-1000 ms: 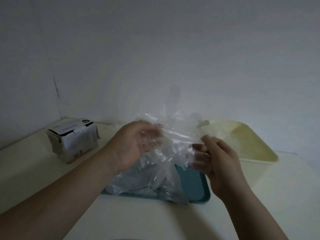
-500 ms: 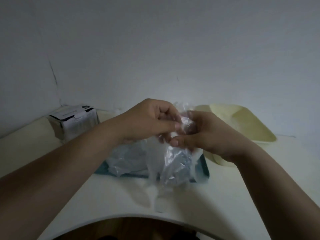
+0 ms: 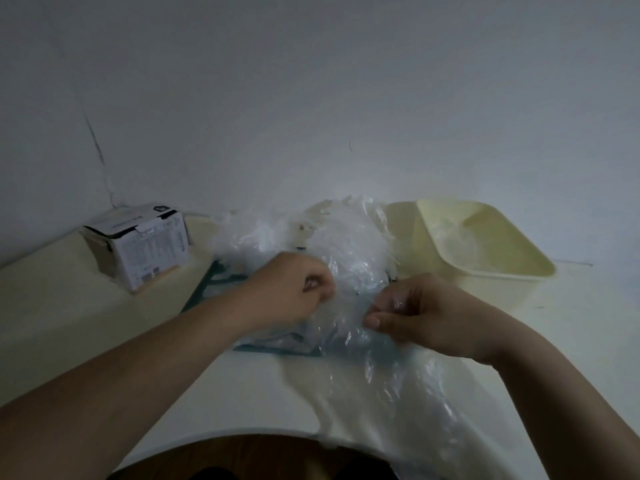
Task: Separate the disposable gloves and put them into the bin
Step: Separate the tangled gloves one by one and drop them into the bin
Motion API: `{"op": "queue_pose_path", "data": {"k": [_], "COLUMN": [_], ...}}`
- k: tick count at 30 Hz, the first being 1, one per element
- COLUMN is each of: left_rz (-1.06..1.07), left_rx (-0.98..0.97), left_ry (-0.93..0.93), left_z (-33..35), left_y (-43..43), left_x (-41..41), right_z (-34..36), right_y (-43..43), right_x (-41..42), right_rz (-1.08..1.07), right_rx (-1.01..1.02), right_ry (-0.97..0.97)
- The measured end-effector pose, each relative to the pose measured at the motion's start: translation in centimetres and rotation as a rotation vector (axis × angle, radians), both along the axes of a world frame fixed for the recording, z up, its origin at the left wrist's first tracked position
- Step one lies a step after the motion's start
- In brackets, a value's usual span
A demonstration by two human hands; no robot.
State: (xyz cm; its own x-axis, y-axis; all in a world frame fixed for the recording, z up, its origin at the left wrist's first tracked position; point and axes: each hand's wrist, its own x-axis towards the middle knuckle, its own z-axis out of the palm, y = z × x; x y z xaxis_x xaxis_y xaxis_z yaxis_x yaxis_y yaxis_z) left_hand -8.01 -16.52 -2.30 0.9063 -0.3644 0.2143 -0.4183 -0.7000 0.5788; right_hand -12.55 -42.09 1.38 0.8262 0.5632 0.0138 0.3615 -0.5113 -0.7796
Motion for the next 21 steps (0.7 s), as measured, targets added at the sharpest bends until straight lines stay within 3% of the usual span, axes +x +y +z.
{"op": "queue_pose_path", "data": {"k": [4, 7, 10, 15, 18, 21], "left_rz": [0.046, 0.06, 0.044, 0.108, 0.174, 0.13], "left_rx": [-0.439, -0.637, -0.697, -0.798, -0.721, -0.674], "left_ry": [0.051, 0.174, 0.261, 0.392, 0.429, 0.584], "left_z": [3.9, 5.3, 5.0, 4.2, 4.3, 4.5], "left_y": [0.0, -0.2, -0.4, -1.4, -1.5, -0.8], "left_x": [-0.2, -0.9, -1.0, -0.5, -0.3, -0.3], "right_z": [0.4, 0.5, 0.5, 0.5, 1.0, 1.7], "right_y": [-0.5, 0.0, 0.2, 0.2, -0.5, -1.0], "right_x": [-0.1, 0.0, 0.3, 0.3, 0.3, 0.7], "right_rz": [0.096, 0.008, -0.132, -0.165, -0.185, -0.161], "right_rx": [0.144, 0.288, 0.372, 0.58, 0.662, 0.59], "right_ry": [-0.039, -0.056, -0.027, -0.002, -0.083, -0.083]}}
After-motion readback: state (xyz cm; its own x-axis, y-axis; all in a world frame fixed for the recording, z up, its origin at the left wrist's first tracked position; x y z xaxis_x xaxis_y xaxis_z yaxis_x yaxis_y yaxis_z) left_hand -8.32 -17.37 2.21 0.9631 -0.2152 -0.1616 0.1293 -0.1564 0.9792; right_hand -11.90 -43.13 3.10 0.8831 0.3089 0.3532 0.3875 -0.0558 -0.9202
